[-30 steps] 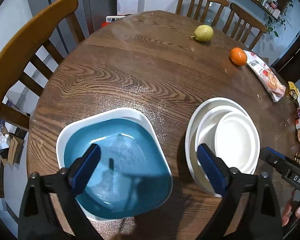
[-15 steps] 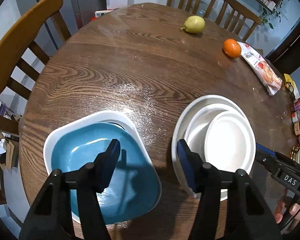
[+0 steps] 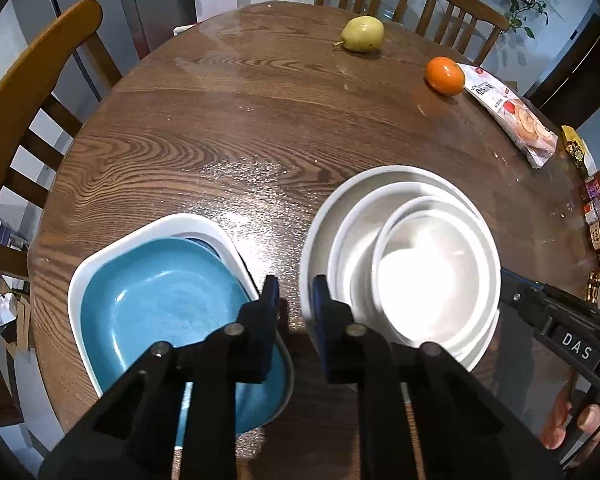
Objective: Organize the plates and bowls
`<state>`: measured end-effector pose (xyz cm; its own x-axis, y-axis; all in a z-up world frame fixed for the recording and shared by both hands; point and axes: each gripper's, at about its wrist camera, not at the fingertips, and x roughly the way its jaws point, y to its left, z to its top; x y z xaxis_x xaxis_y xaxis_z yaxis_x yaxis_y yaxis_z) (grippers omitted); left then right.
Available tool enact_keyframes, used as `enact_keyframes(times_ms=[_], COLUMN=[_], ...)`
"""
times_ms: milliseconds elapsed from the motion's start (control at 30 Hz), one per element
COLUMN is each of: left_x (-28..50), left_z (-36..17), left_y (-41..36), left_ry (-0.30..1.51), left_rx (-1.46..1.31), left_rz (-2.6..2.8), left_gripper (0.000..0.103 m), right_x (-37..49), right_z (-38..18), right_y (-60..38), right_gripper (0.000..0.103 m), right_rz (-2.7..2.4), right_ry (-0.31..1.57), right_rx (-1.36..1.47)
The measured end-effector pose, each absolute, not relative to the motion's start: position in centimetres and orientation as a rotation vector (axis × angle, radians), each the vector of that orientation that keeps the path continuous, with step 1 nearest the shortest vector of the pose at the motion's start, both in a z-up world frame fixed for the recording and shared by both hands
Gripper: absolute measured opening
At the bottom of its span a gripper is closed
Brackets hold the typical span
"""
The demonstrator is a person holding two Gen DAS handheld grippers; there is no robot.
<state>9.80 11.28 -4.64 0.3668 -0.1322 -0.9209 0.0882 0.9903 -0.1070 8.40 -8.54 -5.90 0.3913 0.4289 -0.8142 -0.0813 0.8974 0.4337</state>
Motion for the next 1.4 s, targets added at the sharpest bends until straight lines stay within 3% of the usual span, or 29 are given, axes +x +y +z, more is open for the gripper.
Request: enact_keyframes(times_ms=[67,633,1400], left_x=[9.8,8.6,5.1], left_z=[-4.7,-4.4,0.3], left_y=[10.8,10.6,12.8], left_ry=[1.181,1.126,0.974], left_rx=[-0.033,-0.032,-0.042], left_rz=[-0.143,-0.106,-0.027], left_gripper=[0.002,0.002,0.003], right_x=[8.5,7.6,4.7], right_z=[-5.8,-5.3,-0.3], right_y=[-8.2,-7.8,-4.9], right_gripper=[0.011,0.011,0.011], right_rz=[0.327,0.315,0.387], right_ry=[1.122,1.134,1.025], right_rx=[0.34,0.34,0.269])
